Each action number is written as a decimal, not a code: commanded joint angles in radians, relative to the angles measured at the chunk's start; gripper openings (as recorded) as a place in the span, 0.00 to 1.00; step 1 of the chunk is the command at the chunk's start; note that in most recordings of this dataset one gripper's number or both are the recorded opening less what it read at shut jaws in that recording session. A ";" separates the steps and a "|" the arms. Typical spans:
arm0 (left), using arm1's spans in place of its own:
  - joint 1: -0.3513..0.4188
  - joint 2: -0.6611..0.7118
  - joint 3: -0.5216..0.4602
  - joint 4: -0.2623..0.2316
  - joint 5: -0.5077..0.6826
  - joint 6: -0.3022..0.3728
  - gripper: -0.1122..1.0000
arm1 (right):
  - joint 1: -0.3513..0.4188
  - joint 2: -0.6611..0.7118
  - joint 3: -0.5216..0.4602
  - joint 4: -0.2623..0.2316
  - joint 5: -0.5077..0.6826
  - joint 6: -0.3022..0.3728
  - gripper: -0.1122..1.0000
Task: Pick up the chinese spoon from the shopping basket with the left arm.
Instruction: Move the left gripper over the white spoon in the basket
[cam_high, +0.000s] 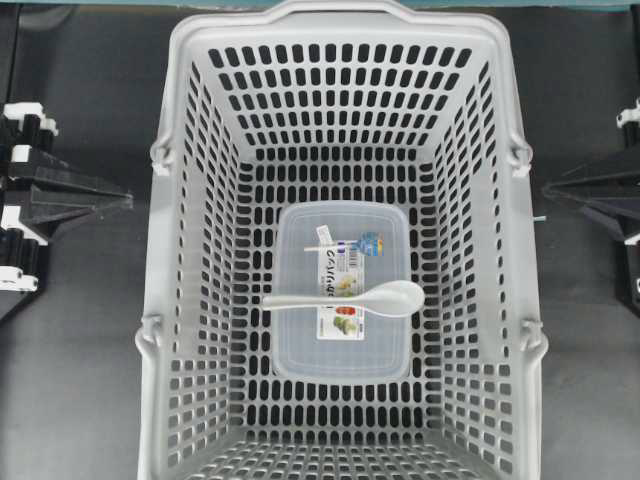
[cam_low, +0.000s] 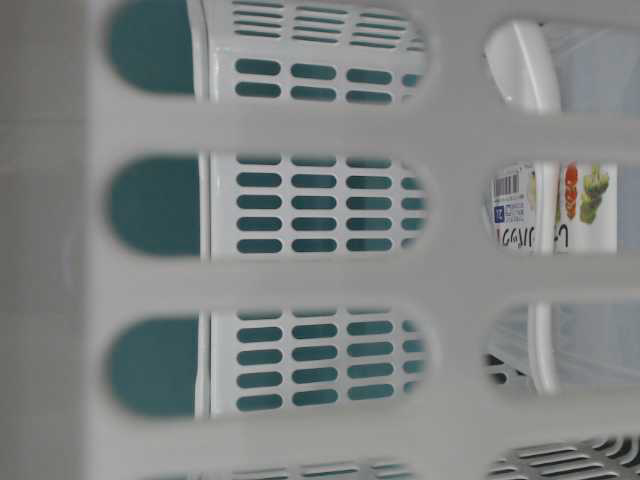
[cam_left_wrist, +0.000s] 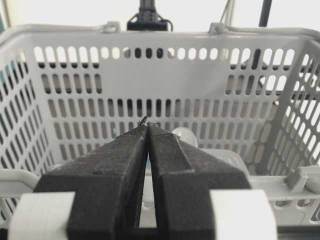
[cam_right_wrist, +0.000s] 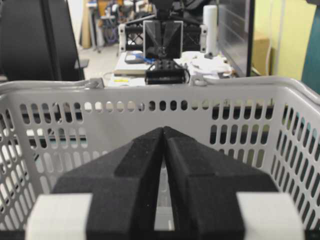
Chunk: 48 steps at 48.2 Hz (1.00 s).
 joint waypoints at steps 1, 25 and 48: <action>0.006 0.005 -0.064 0.040 0.040 -0.023 0.15 | 0.000 0.002 -0.018 0.005 -0.005 0.011 0.10; -0.072 0.314 -0.503 0.040 0.509 -0.055 0.10 | 0.002 -0.104 -0.046 0.008 0.235 0.025 0.10; -0.095 0.735 -0.893 0.040 0.887 -0.081 0.11 | 0.002 -0.146 -0.058 0.008 0.336 0.015 0.39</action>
